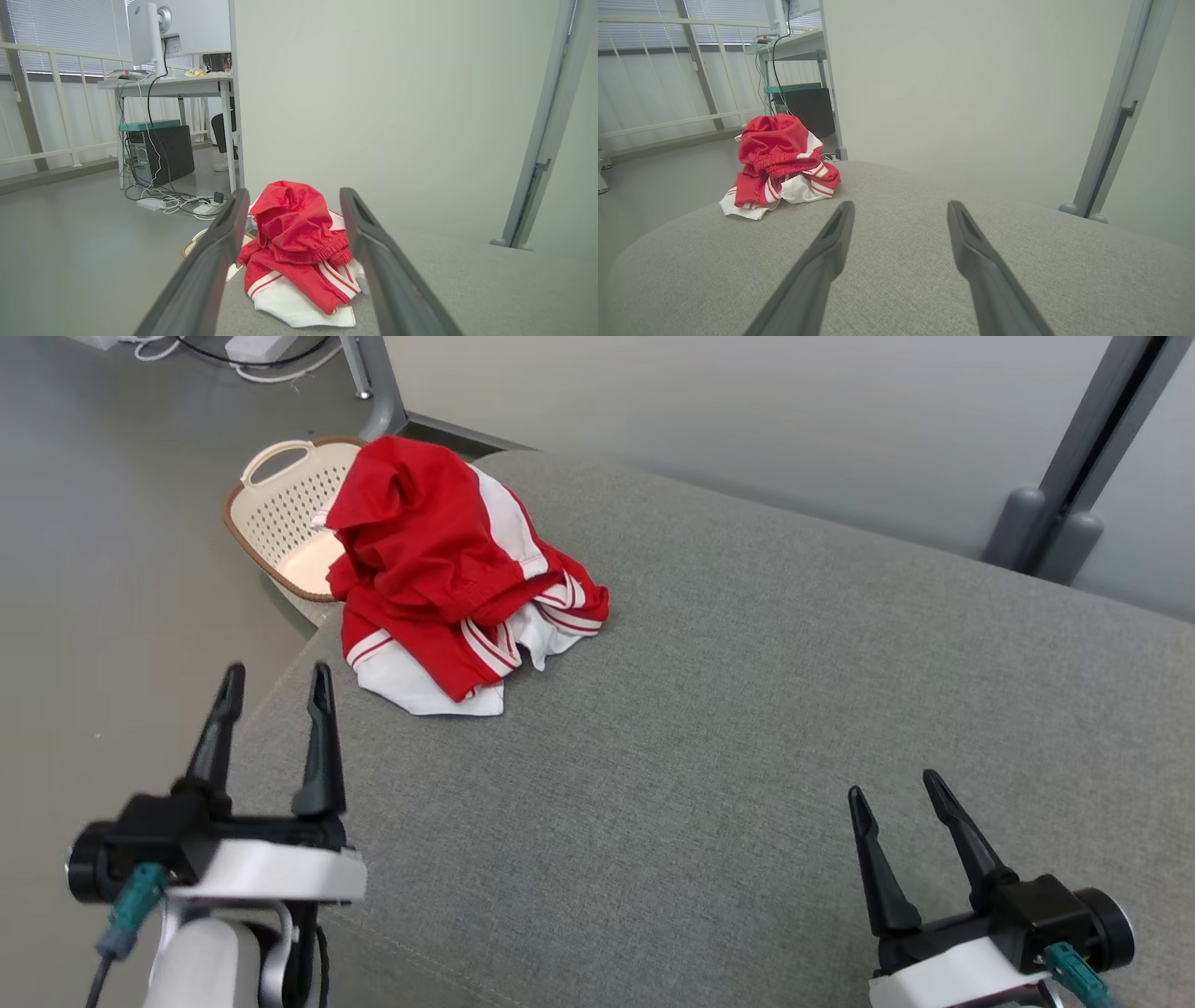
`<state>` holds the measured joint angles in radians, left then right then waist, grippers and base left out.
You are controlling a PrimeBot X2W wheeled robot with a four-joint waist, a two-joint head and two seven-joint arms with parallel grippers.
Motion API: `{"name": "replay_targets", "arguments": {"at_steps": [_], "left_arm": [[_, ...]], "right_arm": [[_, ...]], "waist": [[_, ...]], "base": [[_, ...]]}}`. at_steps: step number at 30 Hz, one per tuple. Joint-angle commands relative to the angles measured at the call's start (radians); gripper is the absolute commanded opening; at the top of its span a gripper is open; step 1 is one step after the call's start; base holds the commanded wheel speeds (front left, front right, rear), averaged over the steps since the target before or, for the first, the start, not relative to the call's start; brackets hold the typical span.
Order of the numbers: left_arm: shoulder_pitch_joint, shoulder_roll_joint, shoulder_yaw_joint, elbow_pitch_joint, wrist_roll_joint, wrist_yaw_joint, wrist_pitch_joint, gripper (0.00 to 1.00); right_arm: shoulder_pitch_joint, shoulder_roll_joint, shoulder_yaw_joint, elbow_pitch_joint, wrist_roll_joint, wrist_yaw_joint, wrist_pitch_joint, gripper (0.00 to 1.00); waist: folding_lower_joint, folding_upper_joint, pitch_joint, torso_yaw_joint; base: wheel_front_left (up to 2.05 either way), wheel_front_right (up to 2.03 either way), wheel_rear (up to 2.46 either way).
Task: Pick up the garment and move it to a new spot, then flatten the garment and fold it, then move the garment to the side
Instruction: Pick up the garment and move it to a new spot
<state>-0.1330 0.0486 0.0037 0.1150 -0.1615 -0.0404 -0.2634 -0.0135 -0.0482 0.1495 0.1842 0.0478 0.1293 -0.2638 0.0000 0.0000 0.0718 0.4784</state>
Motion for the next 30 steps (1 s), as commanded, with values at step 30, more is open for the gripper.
{"name": "replay_targets", "arguments": {"at_steps": [30], "left_arm": [[-1.086,0.351,-0.110,0.976,-0.421,-0.090,0.725,1.00]], "right_arm": [[-0.299,-0.082,-0.008,-0.064,-0.115,0.000,0.003,1.00]], "waist": [[0.0000,0.0000,0.555,-0.264]], "base": [[0.00,0.00,0.00]]}}
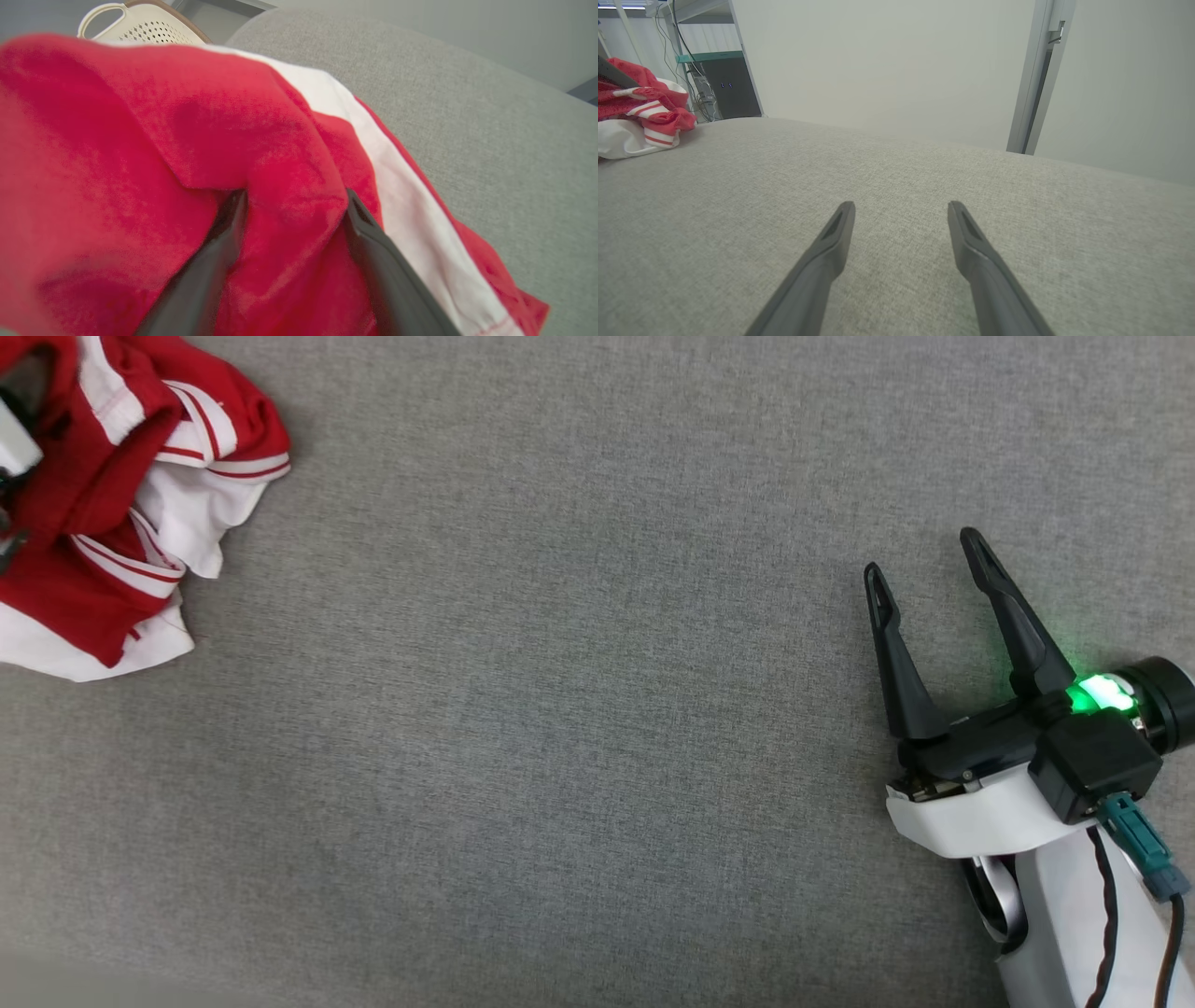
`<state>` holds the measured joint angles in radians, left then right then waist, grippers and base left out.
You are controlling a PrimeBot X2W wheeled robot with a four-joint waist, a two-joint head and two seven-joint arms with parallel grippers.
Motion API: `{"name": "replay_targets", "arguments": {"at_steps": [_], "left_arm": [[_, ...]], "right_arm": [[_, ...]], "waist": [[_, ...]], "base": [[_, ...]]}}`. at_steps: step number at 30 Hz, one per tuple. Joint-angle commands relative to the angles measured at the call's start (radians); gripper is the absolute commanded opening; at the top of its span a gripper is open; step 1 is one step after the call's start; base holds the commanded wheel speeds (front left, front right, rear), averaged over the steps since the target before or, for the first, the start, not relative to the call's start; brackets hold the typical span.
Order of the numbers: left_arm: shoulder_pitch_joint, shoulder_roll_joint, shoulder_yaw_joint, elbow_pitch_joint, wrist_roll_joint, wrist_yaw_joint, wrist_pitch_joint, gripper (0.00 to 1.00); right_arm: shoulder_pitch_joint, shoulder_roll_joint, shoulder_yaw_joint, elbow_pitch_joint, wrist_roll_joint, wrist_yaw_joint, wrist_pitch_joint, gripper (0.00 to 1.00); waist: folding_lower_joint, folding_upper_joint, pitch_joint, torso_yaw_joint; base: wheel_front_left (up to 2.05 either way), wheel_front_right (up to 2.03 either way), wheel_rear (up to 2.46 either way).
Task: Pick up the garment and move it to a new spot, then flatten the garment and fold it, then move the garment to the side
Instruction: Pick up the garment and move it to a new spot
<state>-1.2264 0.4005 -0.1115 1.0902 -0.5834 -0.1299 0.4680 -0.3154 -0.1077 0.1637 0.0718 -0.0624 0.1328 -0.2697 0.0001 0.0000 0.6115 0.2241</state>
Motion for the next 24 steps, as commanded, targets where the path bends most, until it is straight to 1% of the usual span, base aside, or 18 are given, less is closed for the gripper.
{"name": "replay_targets", "arguments": {"at_steps": [1,4,5,6,7,12,15,20,24], "left_arm": [[0.014,0.002,-0.006,-0.002,-0.017,-0.001,0.004,1.00],[0.037,-0.005,-0.032,-0.014,-0.076,-0.001,0.022,1.00],[0.047,-0.007,-0.046,-0.023,-0.092,-0.001,0.026,0.93],[0.056,-0.005,-0.060,-0.043,-0.111,-0.001,0.014,0.31],[0.061,0.002,-0.073,-0.064,-0.129,-0.001,-0.010,0.00],[0.095,0.029,-0.171,-0.201,-0.225,-0.001,-0.138,0.00],[0.118,0.061,-0.251,-0.284,-0.291,-0.001,-0.185,0.00],[0.136,0.123,-0.393,-0.423,-0.377,-0.001,-0.265,0.00],[0.142,0.175,-0.498,-0.520,-0.427,-0.001,-0.306,0.00]], "right_arm": [[0.000,-0.024,-0.024,0.051,-0.007,-0.004,0.010,1.00],[-0.009,-0.024,-0.021,0.066,-0.011,-0.004,0.012,1.00],[-0.015,-0.025,-0.017,0.070,-0.011,-0.004,0.012,1.00],[-0.021,-0.025,-0.013,0.073,-0.010,-0.004,0.012,1.00],[-0.025,-0.025,-0.011,0.075,-0.011,-0.004,0.012,1.00],[-0.035,-0.026,0.000,0.086,-0.005,-0.003,0.012,1.00],[-0.022,-0.017,0.003,0.087,0.007,-0.003,0.011,1.00],[0.033,0.008,0.006,0.097,0.045,-0.002,0.007,1.00],[0.061,0.023,0.008,0.099,0.071,-0.002,0.005,1.00]], "waist": [[-0.0001,0.0000,0.023,-0.008],[-0.0001,0.0000,0.034,-0.001],[-0.0001,0.0000,0.035,0.002],[-0.0001,0.0000,0.035,0.005],[-0.0001,0.0000,0.033,0.008],[-0.0001,0.0000,0.004,0.025],[-0.0001,0.0000,-0.037,0.032],[-0.0001,0.0000,-0.142,0.032],[-0.0001,0.0000,-0.244,0.013]], "base": [[0.00,0.00,0.00],[0.00,0.00,0.00],[0.00,0.00,0.00],[0.00,0.00,0.00],[0.00,0.00,0.00],[0.00,0.00,0.00],[0.00,0.00,0.00],[0.00,0.00,0.00],[0.00,0.00,0.00]]}}
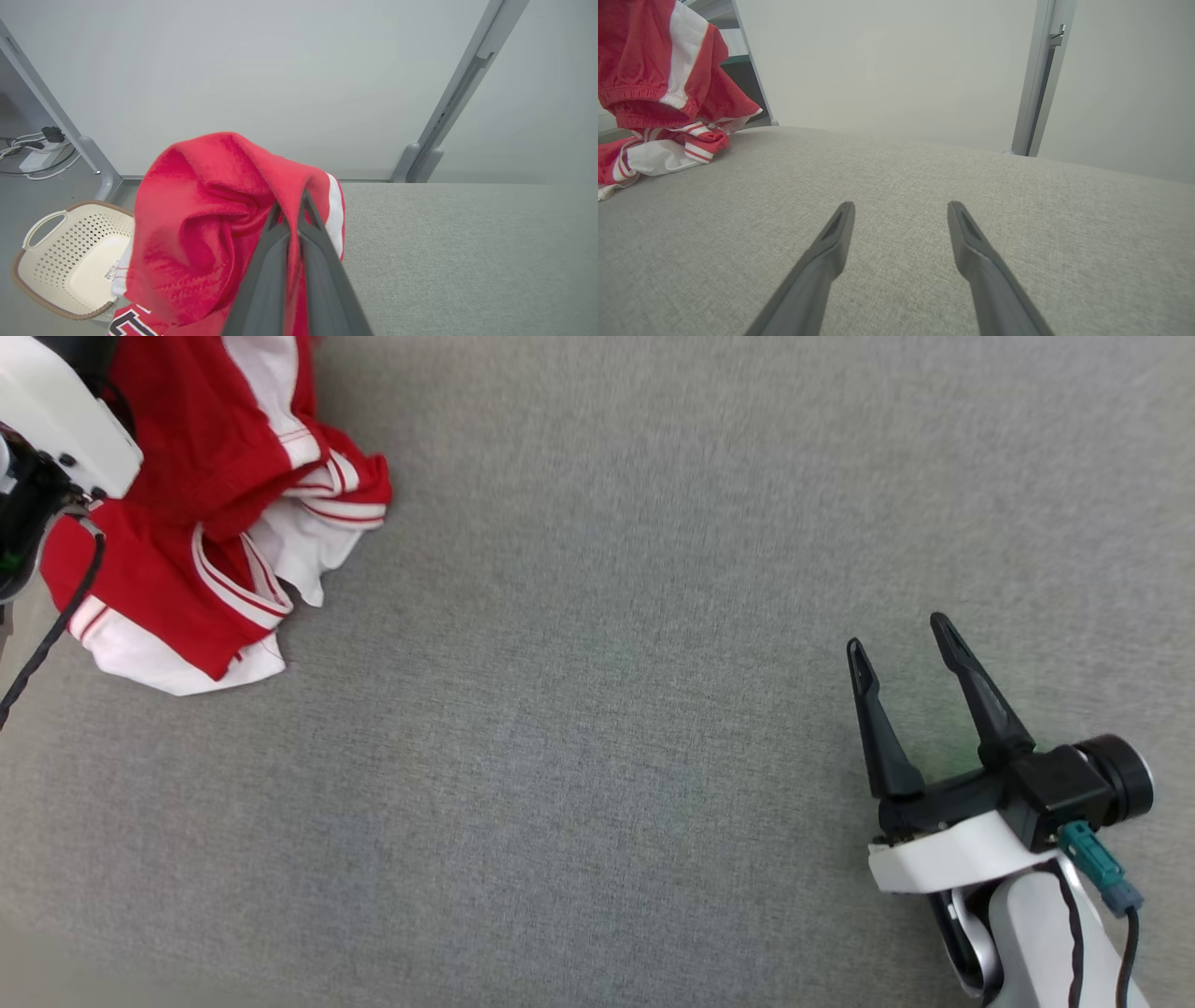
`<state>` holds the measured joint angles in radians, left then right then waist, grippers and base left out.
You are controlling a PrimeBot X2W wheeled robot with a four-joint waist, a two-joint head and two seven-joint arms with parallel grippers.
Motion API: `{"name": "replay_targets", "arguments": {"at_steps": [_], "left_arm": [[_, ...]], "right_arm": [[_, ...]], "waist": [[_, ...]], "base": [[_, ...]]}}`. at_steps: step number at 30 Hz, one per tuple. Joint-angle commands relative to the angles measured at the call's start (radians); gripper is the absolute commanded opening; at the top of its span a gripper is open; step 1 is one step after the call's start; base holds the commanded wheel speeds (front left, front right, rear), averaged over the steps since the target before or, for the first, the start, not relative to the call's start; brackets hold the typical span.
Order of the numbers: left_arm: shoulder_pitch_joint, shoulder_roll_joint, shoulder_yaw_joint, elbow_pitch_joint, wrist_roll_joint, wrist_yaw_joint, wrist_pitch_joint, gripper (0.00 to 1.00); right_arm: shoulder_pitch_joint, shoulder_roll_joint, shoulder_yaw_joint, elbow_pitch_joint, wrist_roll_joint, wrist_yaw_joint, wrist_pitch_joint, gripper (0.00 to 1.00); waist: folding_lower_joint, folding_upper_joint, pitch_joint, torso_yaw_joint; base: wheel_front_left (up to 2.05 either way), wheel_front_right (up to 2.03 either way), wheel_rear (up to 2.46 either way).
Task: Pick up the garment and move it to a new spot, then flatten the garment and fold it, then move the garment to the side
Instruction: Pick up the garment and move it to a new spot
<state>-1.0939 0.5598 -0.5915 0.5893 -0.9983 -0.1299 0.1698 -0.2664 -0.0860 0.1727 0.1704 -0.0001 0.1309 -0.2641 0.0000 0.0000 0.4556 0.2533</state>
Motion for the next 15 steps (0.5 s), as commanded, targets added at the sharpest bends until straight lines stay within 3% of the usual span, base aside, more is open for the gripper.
{"name": "replay_targets", "arguments": {"at_steps": [1,8,15], "left_arm": [[0.009,0.029,-0.044,-0.041,-0.021,-0.001,-0.017,0.00],[-0.008,0.105,-0.207,-0.208,-0.063,-0.001,-0.017,0.00],[-0.033,0.156,-0.367,-0.357,-0.092,-0.001,0.004,0.00]], "right_arm": [[0.025,0.006,0.000,0.002,0.016,0.000,0.000,1.00],[0.100,0.027,-0.020,-0.006,0.061,0.000,0.000,1.00],[0.168,0.034,-0.029,-0.032,0.113,0.000,0.000,1.00]], "waist": [[0.0000,0.0000,-0.114,-0.024],[0.0000,0.0000,-0.247,-0.094],[0.0000,0.0000,-0.337,-0.228]], "base": [[0.00,0.00,0.00],[0.00,0.00,0.00],[0.00,0.00,0.00]]}}
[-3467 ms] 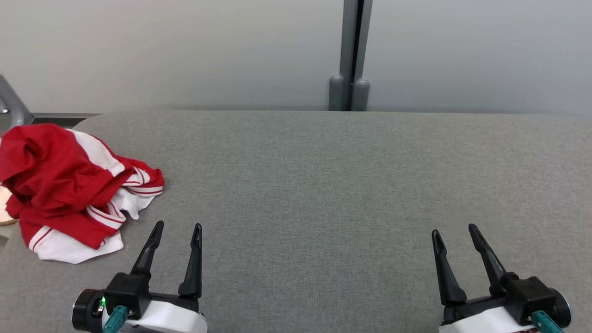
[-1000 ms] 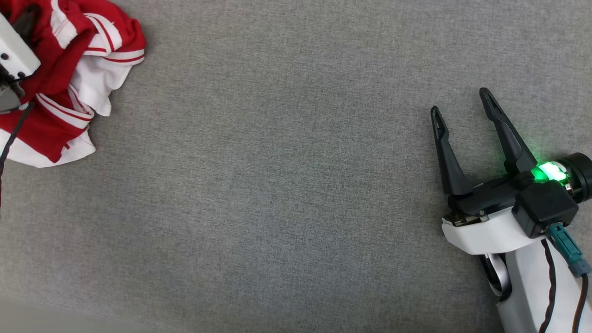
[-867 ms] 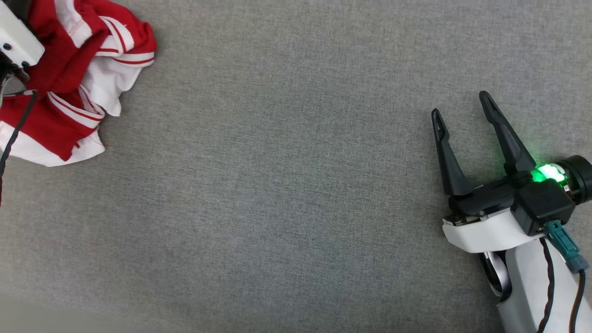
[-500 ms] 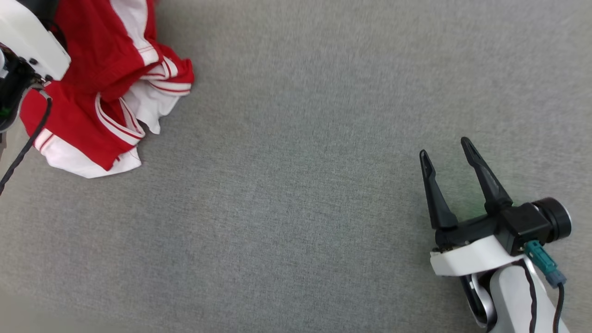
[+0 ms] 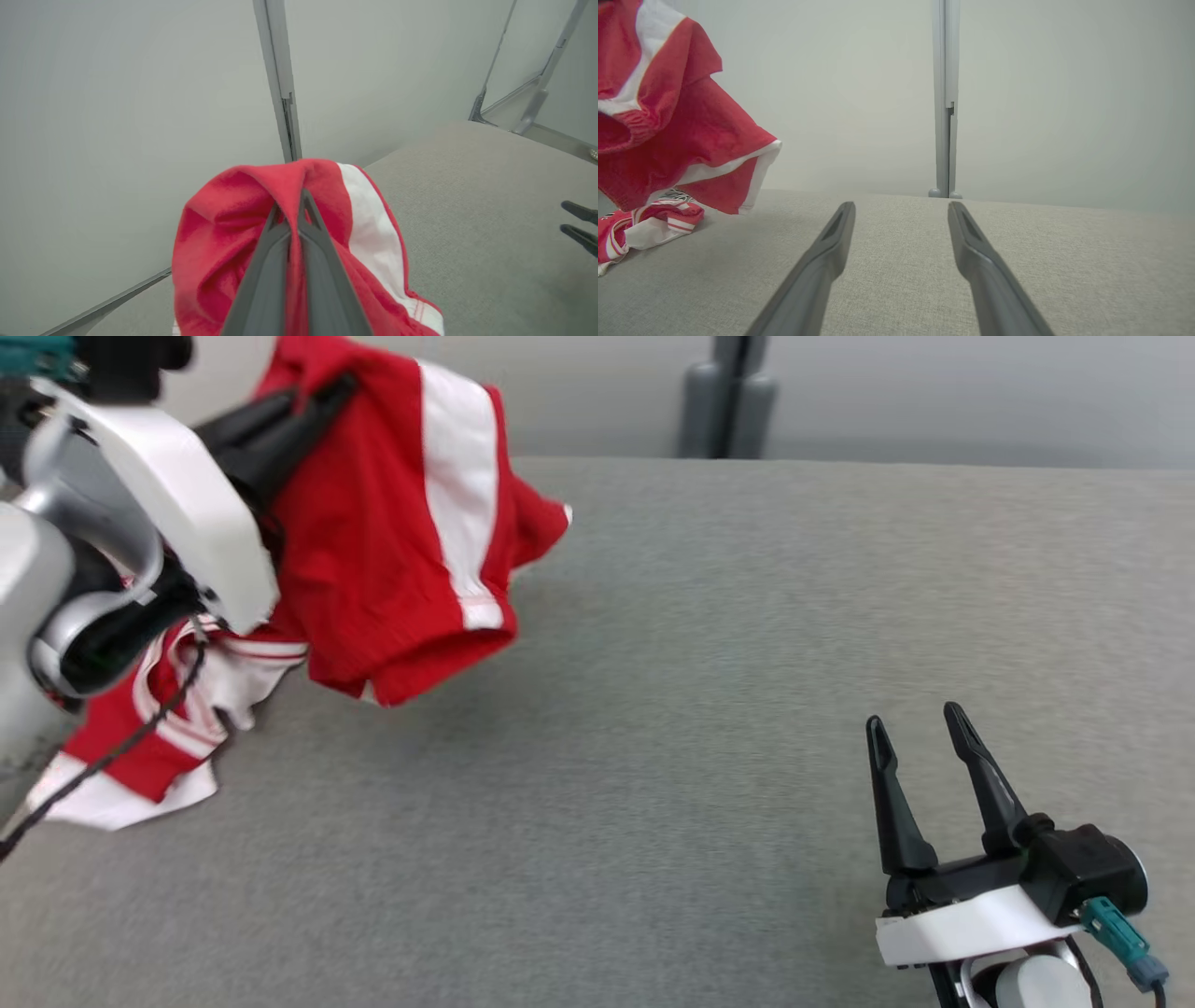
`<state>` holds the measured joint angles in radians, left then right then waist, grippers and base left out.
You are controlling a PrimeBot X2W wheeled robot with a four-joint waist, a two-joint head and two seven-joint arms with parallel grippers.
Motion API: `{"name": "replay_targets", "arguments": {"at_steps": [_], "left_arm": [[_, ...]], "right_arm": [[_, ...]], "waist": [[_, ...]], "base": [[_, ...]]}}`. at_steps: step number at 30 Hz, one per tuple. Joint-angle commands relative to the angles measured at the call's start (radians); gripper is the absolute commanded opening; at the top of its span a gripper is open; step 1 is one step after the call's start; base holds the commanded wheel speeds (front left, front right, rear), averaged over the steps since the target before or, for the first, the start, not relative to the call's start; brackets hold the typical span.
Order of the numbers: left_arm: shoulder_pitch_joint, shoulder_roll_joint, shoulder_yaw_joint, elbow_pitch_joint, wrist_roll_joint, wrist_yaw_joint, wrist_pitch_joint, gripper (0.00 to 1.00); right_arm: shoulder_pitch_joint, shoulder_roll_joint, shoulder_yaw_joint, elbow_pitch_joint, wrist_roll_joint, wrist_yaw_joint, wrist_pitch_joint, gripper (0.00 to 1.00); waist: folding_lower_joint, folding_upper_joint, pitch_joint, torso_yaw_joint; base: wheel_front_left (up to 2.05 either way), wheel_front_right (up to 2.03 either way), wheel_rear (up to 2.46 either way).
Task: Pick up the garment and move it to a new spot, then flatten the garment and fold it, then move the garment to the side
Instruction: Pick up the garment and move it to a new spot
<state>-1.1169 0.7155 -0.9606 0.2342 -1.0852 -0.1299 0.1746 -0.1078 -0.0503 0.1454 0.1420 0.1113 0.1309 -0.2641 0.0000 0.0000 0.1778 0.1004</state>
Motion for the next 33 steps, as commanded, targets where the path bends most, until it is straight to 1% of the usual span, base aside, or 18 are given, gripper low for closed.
{"name": "replay_targets", "arguments": {"at_steps": [1,3,8,10,11,14,18,21,23,24,25,26,29,30,33], "left_arm": [[-0.011,0.004,-0.017,-0.014,-0.008,-0.001,0.002,0.00],[-0.014,0.001,-0.059,-0.038,-0.004,-0.001,0.005,0.00],[-0.014,-0.031,-0.157,-0.071,0.003,-0.001,0.000,0.00],[-0.018,-0.044,-0.192,-0.069,-0.003,-0.001,0.000,0.00],[-0.026,-0.060,-0.227,-0.067,-0.007,-0.001,-0.007,0.00],[-0.043,-0.082,-0.277,-0.060,0.017,-0.001,-0.006,0.00],[-0.041,-0.124,-0.311,-0.031,0.051,-0.001,0.008,0.00],[-0.008,-0.176,-0.320,0.013,0.094,-0.001,0.014,0.00],[0.020,-0.210,-0.321,0.060,0.152,-0.001,0.027,0.00],[0.031,-0.228,-0.321,0.088,0.173,-0.001,0.017,0.04],[0.039,-0.248,-0.319,0.120,0.198,-0.001,-0.003,0.56],[0.044,-0.270,-0.319,0.152,0.213,-0.001,-0.033,1.00],[0.075,-0.329,-0.320,0.244,0.259,-0.001,-0.125,1.00],[0.082,-0.355,-0.320,0.269,0.263,-0.001,-0.162,1.00],[0.104,-0.405,-0.308,0.328,0.272,0.002,-0.279,1.00]], "right_arm": [[0.016,-0.001,0.004,-0.007,0.012,0.000,0.000,1.00],[0.028,-0.001,0.006,-0.015,0.029,0.000,0.000,1.00],[0.040,-0.001,0.003,-0.029,0.053,0.000,0.000,1.00],[0.037,-0.001,0.004,-0.037,0.060,0.000,0.000,1.00],[0.028,-0.001,0.003,-0.045,0.070,0.000,0.000,1.00],[0.018,0.000,0.007,-0.053,0.088,0.000,0.000,1.00],[0.011,0.000,0.013,-0.063,0.114,0.000,0.000,1.00],[0.013,0.000,0.024,-0.073,0.129,0.000,0.000,1.00],[0.007,0.000,0.035,-0.074,0.136,0.000,0.000,1.00],[0.003,0.000,0.040,-0.073,0.137,0.000,0.000,1.00],[0.000,-0.001,0.043,-0.073,0.138,0.000,0.000,1.00],[-0.003,-0.001,0.044,-0.074,0.138,0.000,0.000,1.00],[-0.012,-0.001,0.038,-0.077,0.124,0.000,0.000,1.00],[-0.013,-0.001,0.029,-0.077,0.117,0.000,0.000,1.00],[-0.009,-0.001,0.015,-0.070,0.089,0.000,0.000,1.00]], "waist": [[0.0000,0.0000,-0.067,-0.101],[0.0000,0.0000,-0.075,-0.151],[0.0000,0.0000,-0.065,-0.276],[0.0000,0.0000,-0.049,-0.329],[0.0000,0.0000,-0.026,-0.381],[0.0000,0.0000,0.011,-0.449],[0.0000,0.0000,0.064,-0.514],[0.0000,0.0000,0.096,-0.537],[0.0000,0.0000,0.115,-0.542],[0.0000,0.0000,0.121,-0.541],[0.0000,0.0000,0.127,-0.538],[0.0000,0.0000,0.130,-0.532],[0.0000,0.0000,0.132,-0.496],[0.0000,0.0000,0.128,-0.473],[0.0000,0.0000,0.107,-0.400]], "base": [[0.00,0.00,0.00],[0.00,0.00,0.00],[0.00,0.00,0.00],[0.00,0.00,0.00],[0.00,0.00,0.00],[0.00,0.00,0.00],[0.00,0.00,0.00],[0.00,0.00,0.00],[0.00,0.00,0.00],[0.00,0.00,0.00],[0.00,0.00,0.00],[0.00,0.00,0.00],[0.00,0.00,0.00],[0.00,0.00,0.00],[0.00,0.00,0.00]]}}
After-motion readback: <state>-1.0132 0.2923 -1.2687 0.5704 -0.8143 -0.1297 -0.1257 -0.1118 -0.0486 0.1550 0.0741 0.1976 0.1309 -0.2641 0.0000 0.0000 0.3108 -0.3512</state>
